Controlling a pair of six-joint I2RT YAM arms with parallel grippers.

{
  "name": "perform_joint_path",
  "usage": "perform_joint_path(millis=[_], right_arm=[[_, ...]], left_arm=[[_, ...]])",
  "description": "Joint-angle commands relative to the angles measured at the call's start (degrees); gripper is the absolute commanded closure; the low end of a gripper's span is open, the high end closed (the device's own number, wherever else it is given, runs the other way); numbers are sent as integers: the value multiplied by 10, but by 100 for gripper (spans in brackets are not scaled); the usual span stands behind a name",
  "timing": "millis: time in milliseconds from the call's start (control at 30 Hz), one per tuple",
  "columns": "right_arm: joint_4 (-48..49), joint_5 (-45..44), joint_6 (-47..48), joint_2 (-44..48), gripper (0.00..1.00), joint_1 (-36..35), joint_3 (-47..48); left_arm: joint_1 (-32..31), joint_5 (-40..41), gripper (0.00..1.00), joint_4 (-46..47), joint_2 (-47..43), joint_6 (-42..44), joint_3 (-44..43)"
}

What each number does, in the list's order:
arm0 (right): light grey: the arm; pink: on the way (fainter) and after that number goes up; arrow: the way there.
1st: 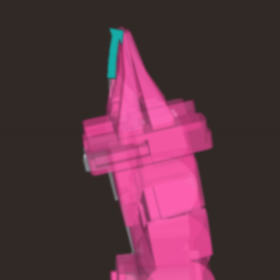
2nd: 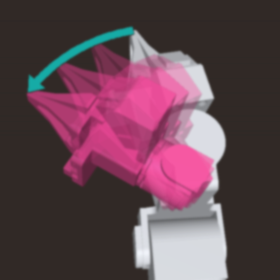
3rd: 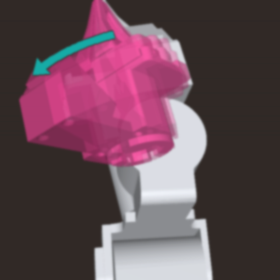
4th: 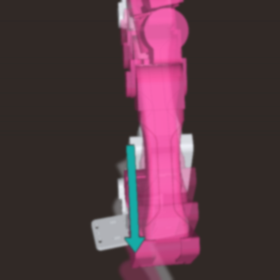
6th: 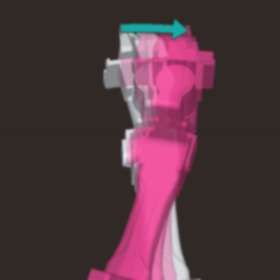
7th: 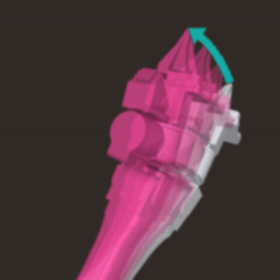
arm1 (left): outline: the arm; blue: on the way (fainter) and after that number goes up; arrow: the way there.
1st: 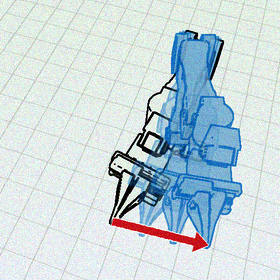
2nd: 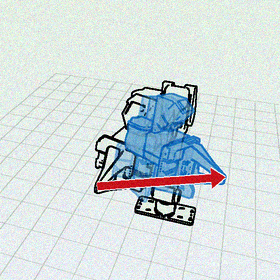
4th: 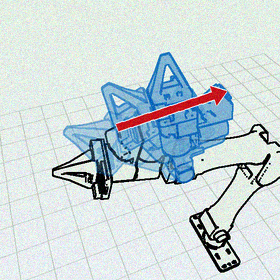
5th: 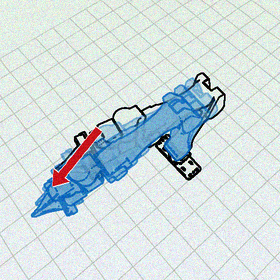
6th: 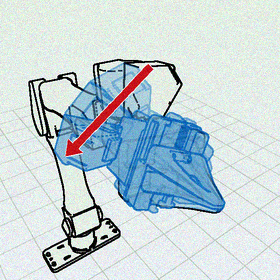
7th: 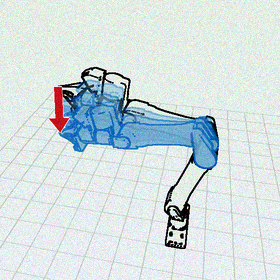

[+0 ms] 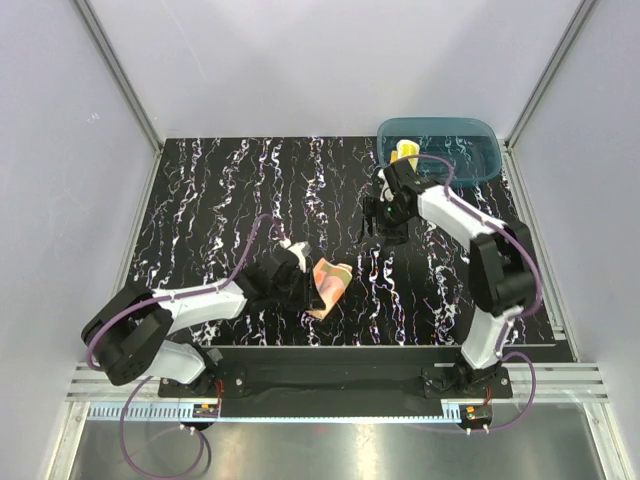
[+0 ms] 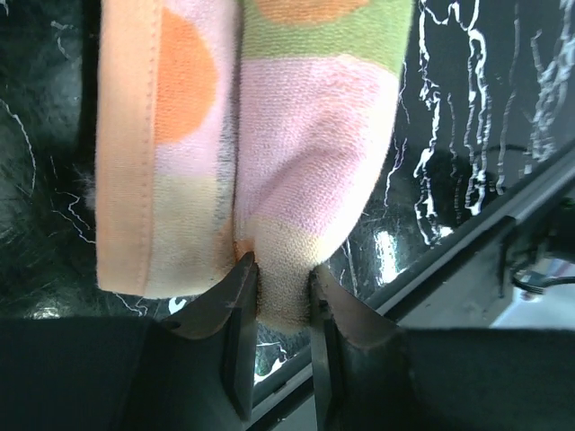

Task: Roll the towels
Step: Roll the towel

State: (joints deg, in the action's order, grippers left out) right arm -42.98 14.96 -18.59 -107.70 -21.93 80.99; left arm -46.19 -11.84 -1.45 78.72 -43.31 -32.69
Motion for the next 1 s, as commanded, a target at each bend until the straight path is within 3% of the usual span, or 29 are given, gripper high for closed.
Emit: perform_joint_path(millis=[0, 133, 300, 400, 700, 967], right_arm=[[53, 67, -26, 98, 24, -5, -64], [148, 167, -82, 160, 24, -13, -164], [277, 192, -128, 202, 25, -53, -267], [331, 192, -154, 181, 27, -74, -294], [424, 182, -196, 73, 27, -154, -281], [495, 188, -211, 6, 38, -157, -280]], left_arm=[[32, -64, 87, 61, -3, -49, 35], [62, -93, 88, 132, -8, -120, 94], [102, -118, 89, 217, -13, -211, 164], [113, -117, 90, 227, -13, -224, 178], [132, -137, 90, 227, 23, -236, 184], [150, -160, 90, 268, 28, -254, 208]])
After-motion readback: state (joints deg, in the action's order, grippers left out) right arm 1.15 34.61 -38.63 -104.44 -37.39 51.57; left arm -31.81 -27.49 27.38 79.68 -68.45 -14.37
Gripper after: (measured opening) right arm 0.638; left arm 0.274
